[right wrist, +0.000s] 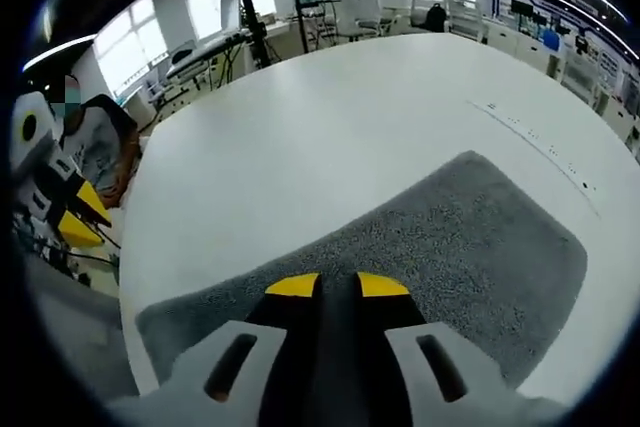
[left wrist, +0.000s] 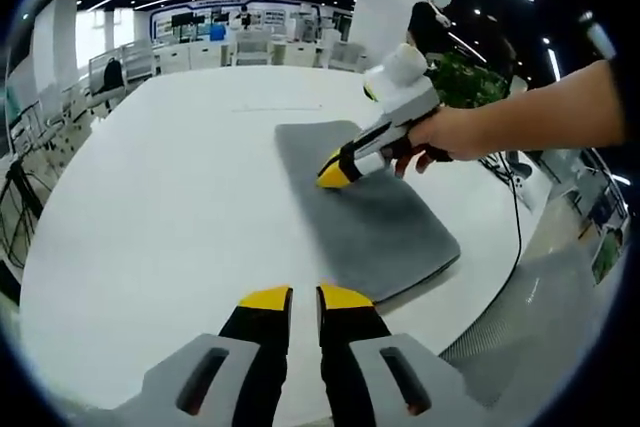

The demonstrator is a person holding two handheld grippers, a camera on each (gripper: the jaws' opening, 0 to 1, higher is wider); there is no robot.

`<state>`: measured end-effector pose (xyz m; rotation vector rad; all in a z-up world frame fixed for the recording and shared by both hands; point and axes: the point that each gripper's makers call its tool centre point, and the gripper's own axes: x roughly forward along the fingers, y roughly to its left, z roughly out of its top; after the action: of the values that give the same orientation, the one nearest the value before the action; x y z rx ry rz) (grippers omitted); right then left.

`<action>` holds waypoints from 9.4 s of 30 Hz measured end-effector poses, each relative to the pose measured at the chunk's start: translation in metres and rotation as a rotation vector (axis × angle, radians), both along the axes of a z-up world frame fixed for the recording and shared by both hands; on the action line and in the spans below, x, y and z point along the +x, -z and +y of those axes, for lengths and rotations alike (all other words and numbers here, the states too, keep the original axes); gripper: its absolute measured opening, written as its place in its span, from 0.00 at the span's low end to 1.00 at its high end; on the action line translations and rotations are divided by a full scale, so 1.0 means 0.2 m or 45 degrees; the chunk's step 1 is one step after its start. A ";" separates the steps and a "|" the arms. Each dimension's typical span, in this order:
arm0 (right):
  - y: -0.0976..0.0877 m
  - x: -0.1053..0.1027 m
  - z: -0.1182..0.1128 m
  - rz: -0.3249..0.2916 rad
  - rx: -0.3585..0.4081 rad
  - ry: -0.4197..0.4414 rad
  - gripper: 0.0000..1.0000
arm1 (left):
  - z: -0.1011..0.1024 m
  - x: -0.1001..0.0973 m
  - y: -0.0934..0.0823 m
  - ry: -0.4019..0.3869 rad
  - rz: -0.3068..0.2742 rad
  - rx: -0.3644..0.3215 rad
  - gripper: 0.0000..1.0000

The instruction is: Fold the towel on the table until its edges align and the towel forms a compact rectangular stack.

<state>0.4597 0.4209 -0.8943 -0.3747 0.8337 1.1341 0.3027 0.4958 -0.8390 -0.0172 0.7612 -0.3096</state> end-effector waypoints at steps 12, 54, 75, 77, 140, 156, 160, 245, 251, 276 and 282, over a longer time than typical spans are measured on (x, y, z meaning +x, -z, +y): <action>-0.13 0.06 -0.19 -0.088 0.031 0.090 0.12 | -0.01 0.05 -0.03 0.019 -0.028 0.000 0.11; -0.15 -0.23 -0.62 -0.063 0.037 0.269 0.16 | -0.16 0.20 -0.07 0.198 -0.085 0.072 0.15; 0.01 -0.31 -0.72 0.010 -0.001 0.409 0.20 | -0.25 0.33 0.08 0.269 0.016 0.105 0.18; 0.02 -0.34 -0.71 0.020 0.007 0.425 0.20 | -0.26 0.32 0.12 0.260 0.042 0.094 0.18; 0.10 -0.40 -1.30 0.011 -0.133 0.509 0.09 | -0.89 0.32 0.37 0.452 0.222 0.138 0.09; 0.01 -0.40 -1.28 -0.048 0.063 0.526 0.16 | -0.92 0.30 0.20 0.516 0.039 0.154 0.18; -0.02 -0.45 -1.24 -0.062 0.123 0.473 0.15 | -0.98 0.27 0.15 0.609 -0.025 0.161 0.18; 0.05 -1.03 -1.17 -0.179 -0.141 -0.265 0.04 | -1.05 -0.19 0.26 1.052 0.132 0.312 0.08; -0.04 -1.06 -1.18 -0.168 -0.092 -0.250 0.04 | -1.05 -0.20 0.16 1.068 0.103 0.272 0.08; -0.42 -0.87 -1.15 -0.160 0.073 -0.122 0.04 | -1.06 -0.08 -0.10 1.049 -0.023 0.230 0.08; -0.51 -0.81 -1.16 -0.174 0.112 -0.095 0.04 | -1.06 0.01 -0.23 1.020 -0.073 0.228 0.08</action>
<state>0.2977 0.1891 -0.7920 -0.4083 0.6525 1.1963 0.3049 0.2846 -0.7940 0.4743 0.7093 -0.9952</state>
